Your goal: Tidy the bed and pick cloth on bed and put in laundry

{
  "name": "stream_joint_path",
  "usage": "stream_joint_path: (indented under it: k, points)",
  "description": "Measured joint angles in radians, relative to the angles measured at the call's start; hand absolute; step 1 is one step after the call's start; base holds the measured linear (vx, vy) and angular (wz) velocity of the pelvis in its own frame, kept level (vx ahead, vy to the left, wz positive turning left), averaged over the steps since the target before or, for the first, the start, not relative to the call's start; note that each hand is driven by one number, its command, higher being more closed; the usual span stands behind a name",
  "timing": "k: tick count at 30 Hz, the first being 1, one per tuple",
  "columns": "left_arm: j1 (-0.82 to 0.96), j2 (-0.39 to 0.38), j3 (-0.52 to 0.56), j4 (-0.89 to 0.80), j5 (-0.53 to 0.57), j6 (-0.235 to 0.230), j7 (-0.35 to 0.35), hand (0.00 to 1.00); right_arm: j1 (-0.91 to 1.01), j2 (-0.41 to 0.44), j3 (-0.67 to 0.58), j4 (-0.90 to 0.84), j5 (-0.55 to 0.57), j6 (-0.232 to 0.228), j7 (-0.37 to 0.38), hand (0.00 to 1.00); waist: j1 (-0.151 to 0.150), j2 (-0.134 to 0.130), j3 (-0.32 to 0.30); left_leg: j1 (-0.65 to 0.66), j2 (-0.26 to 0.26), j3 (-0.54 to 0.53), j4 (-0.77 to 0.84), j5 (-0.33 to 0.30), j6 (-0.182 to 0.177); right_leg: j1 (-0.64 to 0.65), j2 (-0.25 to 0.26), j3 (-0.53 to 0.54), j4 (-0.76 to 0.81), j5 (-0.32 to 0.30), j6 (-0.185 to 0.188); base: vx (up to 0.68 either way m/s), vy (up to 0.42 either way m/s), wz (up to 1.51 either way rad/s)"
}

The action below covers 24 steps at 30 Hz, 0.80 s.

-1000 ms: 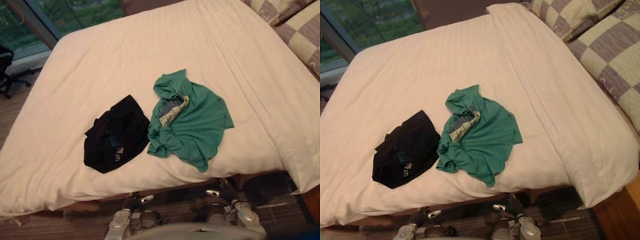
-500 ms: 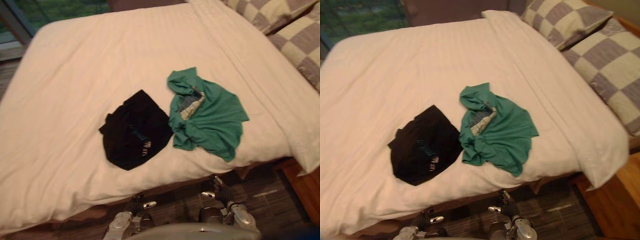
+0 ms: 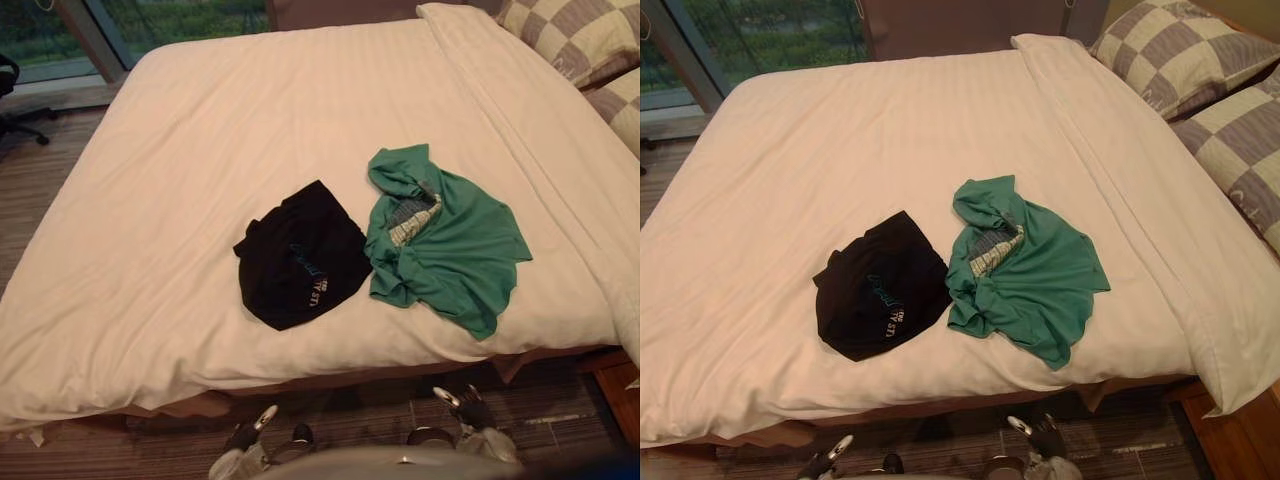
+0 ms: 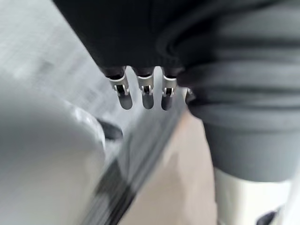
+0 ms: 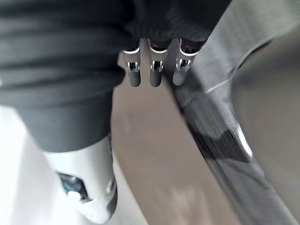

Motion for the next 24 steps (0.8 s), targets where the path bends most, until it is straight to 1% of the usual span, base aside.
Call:
stream_joint_path:
  k: [2, 3, 4, 5, 6, 7, 8, 9, 10, 11, 12, 13, 14, 18, 20, 21, 23, 24]
  points:
    - [0.016, 0.0, 0.111, -0.004, -0.03, -0.001, 0.043, 0.0, 0.047, 0.002, -0.119, -0.035, 0.109, -0.003, -0.061, 0.0, 0.004, 0.0, -0.005, 0.004, 0.003, 0.019, -0.008, 0.003, 0.004, 0.001, -0.002, -0.003, -0.005, 0.005, 0.003, -0.04, 0.026, -0.04]
    - [0.016, 0.0, 0.138, -0.008, -0.03, -0.002, 0.056, 0.0, 0.058, 0.002, -0.146, -0.048, 0.125, -0.005, -0.081, 0.0, 0.005, 0.001, -0.007, 0.002, 0.003, 0.021, -0.009, 0.003, 0.003, 0.004, -0.003, -0.003, -0.008, 0.006, 0.003, -0.04, 0.016, -0.05]
    - [0.018, 0.003, 0.189, -0.029, -0.031, -0.006, 0.089, 0.0, 0.078, 0.002, -0.205, -0.083, 0.134, -0.006, -0.132, 0.0, 0.005, 0.005, -0.017, 0.001, 0.005, 0.026, -0.009, 0.003, 0.004, 0.006, -0.004, -0.006, -0.016, 0.008, 0.004, -0.04, 0.029, -0.02]
    - [0.016, 0.009, 0.241, -0.057, -0.03, -0.014, 0.13, 0.0, 0.098, 0.001, -0.269, -0.122, 0.131, -0.005, -0.201, 0.0, 0.008, 0.007, -0.03, 0.0, 0.007, 0.049, -0.013, 0.002, 0.004, 0.008, -0.009, -0.009, -0.017, 0.01, 0.006, 0.0, 0.0, 0.0]
    - [0.014, 0.016, 0.266, -0.077, -0.03, -0.016, 0.147, 0.0, 0.104, 0.0, -0.304, -0.139, 0.127, -0.005, -0.229, 0.0, 0.01, 0.008, -0.035, 0.0, 0.008, 0.055, -0.014, 0.002, 0.004, 0.009, -0.009, -0.011, -0.018, 0.01, 0.006, -0.01, 0.025, 0.05]
    - [0.004, 0.041, 0.303, -0.124, -0.031, -0.02, 0.171, 0.0, 0.117, -0.004, -0.369, -0.177, 0.121, -0.005, -0.283, 0.0, 0.018, 0.009, -0.044, 0.001, 0.012, 0.08, -0.014, 0.002, 0.005, 0.014, -0.011, -0.021, -0.02, 0.01, 0.006, 0.0, 0.015, 0.23]
    - [-0.017, 0.075, 0.334, -0.174, -0.031, -0.025, 0.195, 0.0, 0.128, -0.015, -0.427, -0.213, 0.102, -0.014, -0.33, 0.0, 0.022, 0.006, -0.053, 0.002, 0.018, 0.13, -0.014, 0.002, 0.007, 0.026, -0.014, -0.039, -0.028, 0.01, 0.006, 0.0, 0.02, 0.33]
    - [-0.029, 0.094, 0.344, -0.206, -0.03, -0.027, 0.205, 0.0, 0.137, -0.024, -0.449, -0.234, 0.094, -0.02, -0.347, 0.0, 0.022, 0.006, -0.057, 0.002, 0.022, 0.148, -0.014, 0.004, 0.009, 0.033, -0.016, -0.05, -0.032, 0.01, 0.006, 0.03, 0.013, 0.38]
    - [-0.047, 0.133, 0.359, -0.277, -0.007, -0.042, 0.214, 0.0, 0.148, -0.046, -0.477, -0.29, 0.031, -0.037, -0.385, 0.0, 0.024, 0.002, -0.058, 0.007, 0.025, 0.167, -0.014, 0.004, 0.006, 0.041, -0.018, -0.054, -0.037, 0.009, 0.007, 0.03, 0.008, 0.08]
    - [-0.052, 0.175, 0.36, -0.342, 0.052, -0.065, 0.236, 0.0, 0.15, -0.071, -0.48, -0.37, -0.049, -0.061, -0.409, 0.0, 0.029, 0.003, -0.063, 0.013, 0.026, 0.182, -0.014, -0.002, 0.007, 0.039, -0.017, -0.044, -0.039, 0.009, 0.008, 0.03, 0.01, -0.07]
    - [-0.052, 0.196, 0.36, -0.378, 0.074, -0.075, 0.247, 0.0, 0.151, -0.081, -0.475, -0.423, -0.079, -0.07, -0.415, 0.0, 0.031, 0.005, -0.068, 0.014, 0.024, 0.185, -0.014, -0.005, 0.007, 0.039, -0.018, -0.039, -0.042, 0.009, 0.008, 0.06, 0.028, -0.21]
    - [-0.057, 0.239, 0.358, -0.456, 0.122, -0.088, 0.267, 0.0, 0.153, -0.107, -0.458, -0.528, -0.139, -0.074, -0.422, 0.0, 0.029, -0.006, -0.073, 0.011, 0.021, 0.188, -0.014, -0.009, 0.007, 0.039, -0.018, -0.036, -0.051, 0.01, 0.008, 0.1, 0.041, -0.11]
    - [-0.068, 0.277, 0.355, -0.527, 0.163, -0.11, 0.278, 0.0, 0.157, -0.132, -0.45, -0.615, -0.202, -0.082, -0.419, 0.0, 0.029, -0.007, -0.084, 0.011, 0.015, 0.191, -0.014, -0.013, 0.006, 0.039, -0.018, -0.029, -0.053, 0.011, 0.009, 0.11, 0.038, -0.06]
    - [-0.103, 0.359, 0.355, -0.661, 0.228, -0.154, 0.277, 0.0, 0.138, -0.184, -0.443, -0.761, -0.32, -0.09, -0.384, 0.0, 0.03, -0.031, -0.11, 0.014, 0.01, 0.185, -0.009, -0.012, 0.003, 0.038, -0.015, -0.014, -0.061, 0.009, 0.009, 0.15, 0.002, -0.01]
    - [-0.106, 0.367, 0.354, -0.728, 0.265, -0.162, 0.274, 0.0, 0.124, -0.183, -0.444, -0.803, -0.366, -0.091, -0.371, 0.0, 0.024, -0.038, -0.118, 0.015, 0.009, 0.183, -0.008, -0.013, 0.003, 0.041, -0.015, -0.011, -0.062, 0.009, 0.008, 0.21, -0.011, 0.06]
    - [-0.106, 0.367, 0.351, -0.785, 0.269, -0.166, 0.266, 0.0, 0.124, -0.182, -0.444, -0.838, -0.417, -0.09, -0.361, 0.0, 0.019, -0.04, -0.119, 0.016, 0.01, 0.18, -0.006, -0.015, 0.006, 0.044, -0.015, -0.008, -0.059, 0.01, 0.008, 0.16, -0.01, 0.09]
    - [-0.106, 0.366, 0.349, -0.884, 0.268, -0.189, 0.226, 0.0, 0.13, -0.176, -0.444, -0.928, -0.499, -0.09, -0.339, 0.0, 0.007, -0.039, -0.119, 0.02, 0.012, 0.179, 0.004, -0.017, 0.009, 0.044, -0.015, 0.007, -0.038, 0.011, 0.009, 0.17, -0.015, 0.09]
    - [-0.106, 0.364, 0.335, -0.947, 0.268, -0.203, 0.204, 0.0, 0.138, -0.176, -0.443, -0.975, -0.53, -0.09, -0.321, 0.0, 0.003, -0.034, -0.118, 0.031, 0.017, 0.179, 0.007, -0.019, 0.012, 0.044, -0.012, 0.015, -0.01, 0.011, 0.009, 0.12, -0.016, 0.04]
